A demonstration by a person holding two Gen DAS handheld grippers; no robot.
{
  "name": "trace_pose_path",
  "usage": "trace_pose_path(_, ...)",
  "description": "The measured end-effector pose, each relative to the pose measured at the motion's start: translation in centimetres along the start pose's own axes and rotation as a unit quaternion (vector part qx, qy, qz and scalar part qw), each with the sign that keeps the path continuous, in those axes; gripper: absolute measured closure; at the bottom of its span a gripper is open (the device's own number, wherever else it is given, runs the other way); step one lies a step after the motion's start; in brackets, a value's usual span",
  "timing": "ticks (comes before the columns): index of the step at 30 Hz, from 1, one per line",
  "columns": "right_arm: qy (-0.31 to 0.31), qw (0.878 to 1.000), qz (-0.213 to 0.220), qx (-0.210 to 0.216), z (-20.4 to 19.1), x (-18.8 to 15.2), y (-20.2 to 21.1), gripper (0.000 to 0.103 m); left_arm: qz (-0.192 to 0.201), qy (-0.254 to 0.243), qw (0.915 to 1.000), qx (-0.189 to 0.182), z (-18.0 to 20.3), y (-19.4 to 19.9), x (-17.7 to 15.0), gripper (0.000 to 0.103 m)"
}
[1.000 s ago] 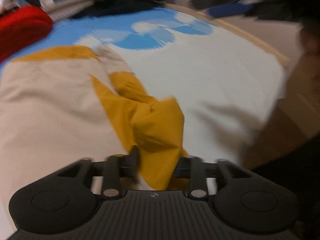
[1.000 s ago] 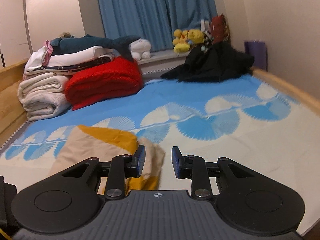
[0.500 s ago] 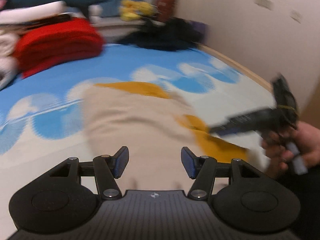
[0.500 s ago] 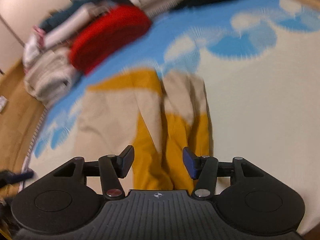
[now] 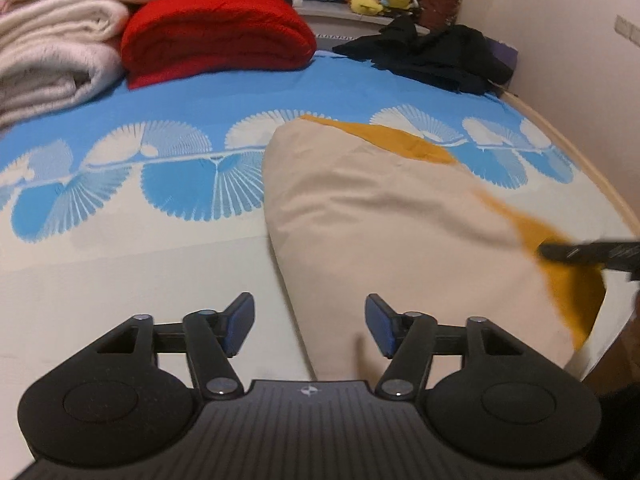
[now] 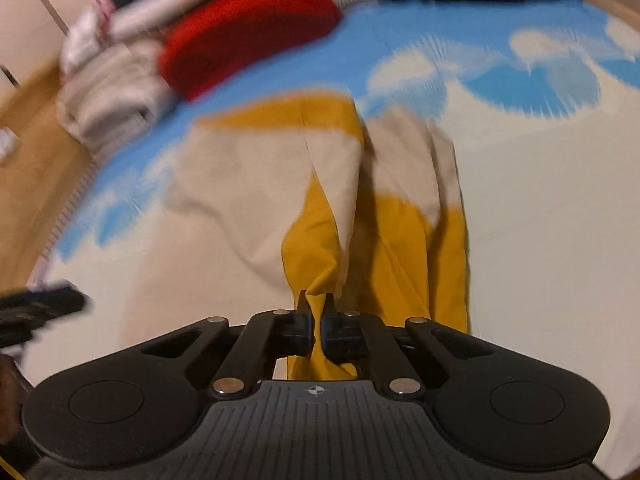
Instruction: Fold large clothes
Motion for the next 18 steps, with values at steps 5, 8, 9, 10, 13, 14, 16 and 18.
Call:
trace_pose_path(5, 0.002, 0.994, 0.113, 0.013, 1.3, 0.6, 7.4, 0.102, -0.016, 0.005, 0.9992, -0.037, 1.7, -0.4, -0.2, 0.025)
trace_pose_path(8, -0.008, 0.998, 0.061, -0.021, 3.9, -0.5, 7.4, 0.102, -0.031, -0.006, 0.9978, -0.058, 3.5, -1.3, -0.3, 0.025)
trace_pose_path(9, -0.016, 0.999, 0.03, -0.035, 4.8, -1.0, 6.6, 0.102, -0.037, -0.008, 0.9973, -0.063, 4.0, -1.7, -0.6, 0.025)
trace_pose_path(10, -0.023, 0.998, 0.004, -0.051, 5.6, -1.4, 5.8, 0.102, -0.042, -0.009, 0.9968, -0.067, 4.4, -2.0, -0.8, 0.025)
trace_pose_path(13, -0.007, 0.996, -0.029, -0.078, 5.8, -1.7, 4.3, 0.102, -0.062, -0.019, 0.9945, -0.082, 5.3, -2.7, -1.4, 0.024)
trace_pose_path(14, -0.007, 0.996, -0.037, -0.084, 5.9, -1.7, 3.8, 0.102, -0.07, -0.027, 0.9932, -0.089, 5.6, -2.8, -1.7, 0.024)
trace_pose_path(16, -0.016, 0.993, -0.061, -0.102, 6.4, -2.0, 2.6, 0.102, -0.102, -0.062, 0.9895, -0.082, 6.2, -4.1, -2.8, 0.023)
trace_pose_path(18, -0.029, 0.988, -0.091, -0.118, 7.1, -2.6, 1.4, 0.102, -0.151, -0.088, 0.9836, -0.046, 6.1, -6.3, -4.4, 0.019)
Point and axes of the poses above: each gripper's, at about its wrist camera, not at the fingertips, and y roughly against the way its jaws point, z to its right, x to its top, the point moved 5 cm from there along -y, roughly the way its jaws point, and after that the axes turned 8 degrees about -z, right-handed, at the moved point
